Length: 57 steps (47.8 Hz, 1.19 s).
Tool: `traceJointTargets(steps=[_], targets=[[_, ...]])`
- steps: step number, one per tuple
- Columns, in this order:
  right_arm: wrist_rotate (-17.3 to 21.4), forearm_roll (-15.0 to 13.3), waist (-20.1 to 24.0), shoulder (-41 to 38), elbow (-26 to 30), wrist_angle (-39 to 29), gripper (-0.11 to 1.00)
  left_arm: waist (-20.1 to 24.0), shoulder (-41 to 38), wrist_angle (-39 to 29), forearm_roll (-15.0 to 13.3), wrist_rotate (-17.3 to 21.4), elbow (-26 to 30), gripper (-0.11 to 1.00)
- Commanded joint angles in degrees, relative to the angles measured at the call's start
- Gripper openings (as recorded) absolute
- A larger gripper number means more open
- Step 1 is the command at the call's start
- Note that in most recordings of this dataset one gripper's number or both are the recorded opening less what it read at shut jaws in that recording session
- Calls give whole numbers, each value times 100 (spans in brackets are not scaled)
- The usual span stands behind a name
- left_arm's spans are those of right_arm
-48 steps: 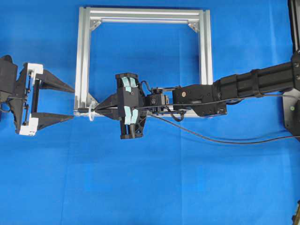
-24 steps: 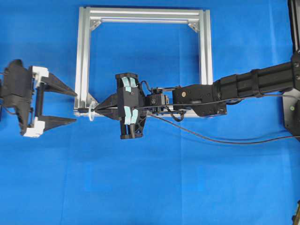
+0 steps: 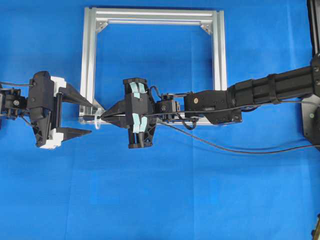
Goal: Insert the wire through the string loop located on the left side.
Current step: 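Swing the left gripper open toward the plug beyond the loop, then close the left gripper on the plug tip past the loop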
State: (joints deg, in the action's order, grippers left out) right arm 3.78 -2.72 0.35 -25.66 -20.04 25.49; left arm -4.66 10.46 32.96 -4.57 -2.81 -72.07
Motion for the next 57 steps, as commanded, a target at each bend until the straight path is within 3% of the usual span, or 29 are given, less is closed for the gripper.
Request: traceJointTargets(steps=[1, 16, 21, 26, 35, 57], targets=[[9, 9, 0, 132, 132, 62, -1, -18, 53, 53, 18, 9, 53, 88], [9, 0, 0, 123, 132, 62, -1, -18, 53, 53, 9, 9, 70, 87], [9, 9, 0, 123, 132, 62, -1, -18, 53, 53, 18, 0, 79, 80], [9, 0, 0, 132, 132, 62, -1, -18, 53, 53, 18, 9, 70, 59], [9, 9, 0, 132, 132, 62, -1, -18, 44, 53, 18, 18, 88, 8], [-9, -18, 9, 132, 141, 70, -1, 70, 44, 9, 9, 18, 79, 8]])
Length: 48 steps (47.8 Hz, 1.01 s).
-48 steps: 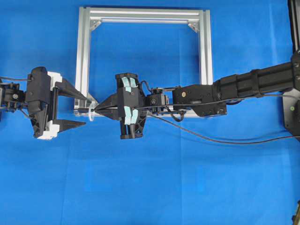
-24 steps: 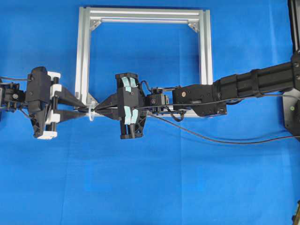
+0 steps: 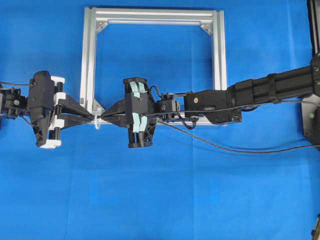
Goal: Insert the wire through the string loop located on the left side.
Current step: 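Close the left gripper on the plug tip past the loop, then open the right gripper and pull the cable through the loop with the left gripper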
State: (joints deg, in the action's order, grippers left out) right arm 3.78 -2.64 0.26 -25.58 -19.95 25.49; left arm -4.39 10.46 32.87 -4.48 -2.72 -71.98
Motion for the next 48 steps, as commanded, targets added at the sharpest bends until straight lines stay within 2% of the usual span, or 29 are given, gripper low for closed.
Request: traceJointTargets(steps=[1, 9, 13, 18, 25, 29, 40, 48], targets=[[-18, -26, 18, 114, 123, 70, -1, 44, 53, 18, 9, 9, 62, 8], [-18, -35, 18, 123, 123, 62, 0, 44, 44, 9, 9, 9, 62, 8], [9, -26, 9, 114, 132, 53, 9, 44, 53, 18, 9, 9, 70, 8], [44, 9, 18, 114, 123, 44, 33, 44, 44, 18, 9, 9, 62, 8], [62, 123, 18, 123, 123, 0, 81, 44, 53, 18, 9, 9, 70, 8], [53, 167, 9, 114, 132, 9, 97, 44, 53, 18, 0, 9, 70, 8], [53, 176, 9, 123, 123, 18, 98, 44, 176, -97, 9, 0, -35, 8], [53, 176, 9, 132, 105, 0, 98, 44, 677, -413, 0, -18, -246, 8]])
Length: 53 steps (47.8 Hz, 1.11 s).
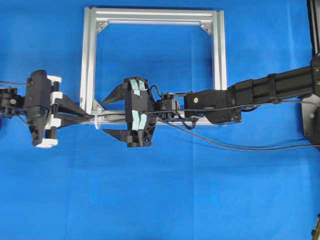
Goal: Insert the wire through the string loop located on the left side.
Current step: 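Open the right gripper and pull the cable through the loop with the left gripper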
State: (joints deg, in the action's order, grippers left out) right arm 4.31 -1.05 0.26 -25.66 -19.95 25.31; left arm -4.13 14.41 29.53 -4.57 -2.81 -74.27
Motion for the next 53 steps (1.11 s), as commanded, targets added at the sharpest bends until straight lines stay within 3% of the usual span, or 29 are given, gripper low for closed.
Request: traceJointTargets(steps=[1, 18, 29, 41, 53], targets=[[0, 18, 9, 141, 105, 18, 98, 18, 360, -123, 9, -9, -53, 8], [-18, 18, 9, 167, 105, 9, 98, 18, 2162, -1310, -9, -18, -396, 8], [-26, 9, 9, 193, 105, 18, 98, 44, 3639, -2514, -9, -9, -413, 8], [-26, 9, 9, 202, 105, 9, 98, 123, 5405, -4025, 9, -9, -132, 8], [-26, 9, 0, 202, 123, 9, 98, 281, 6240, -5142, 18, 0, 193, 8]])
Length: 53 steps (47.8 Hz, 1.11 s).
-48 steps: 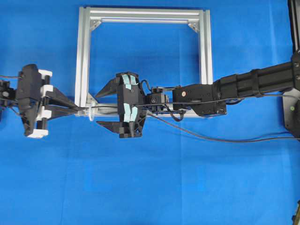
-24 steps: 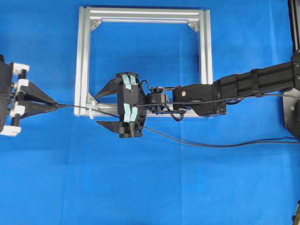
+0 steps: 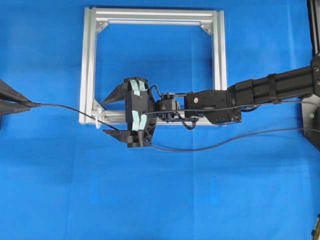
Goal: Insert the wire through the string loop located on the left side.
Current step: 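Open the right gripper and pull the cable through the loop with the left gripper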
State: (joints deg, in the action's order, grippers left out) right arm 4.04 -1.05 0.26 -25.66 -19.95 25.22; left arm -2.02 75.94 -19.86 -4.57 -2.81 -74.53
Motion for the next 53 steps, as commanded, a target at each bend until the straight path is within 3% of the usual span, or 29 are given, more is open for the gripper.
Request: traceJointTargets(steps=[1, 12, 49, 53], targets=[[0, 9, 0, 202, 123, 26, 98, 88, 132, -272, 18, 0, 237, 8], [0, 9, 0, 202, 132, 26, 98, 220, 246, -545, 18, 0, 290, 8], [-9, 9, -26, 202, 132, 18, 98, 70, 211, 193, 18, -26, 79, 9], [-9, 18, -26, 202, 132, 18, 98, 44, 149, 272, 0, -26, 53, 23]])
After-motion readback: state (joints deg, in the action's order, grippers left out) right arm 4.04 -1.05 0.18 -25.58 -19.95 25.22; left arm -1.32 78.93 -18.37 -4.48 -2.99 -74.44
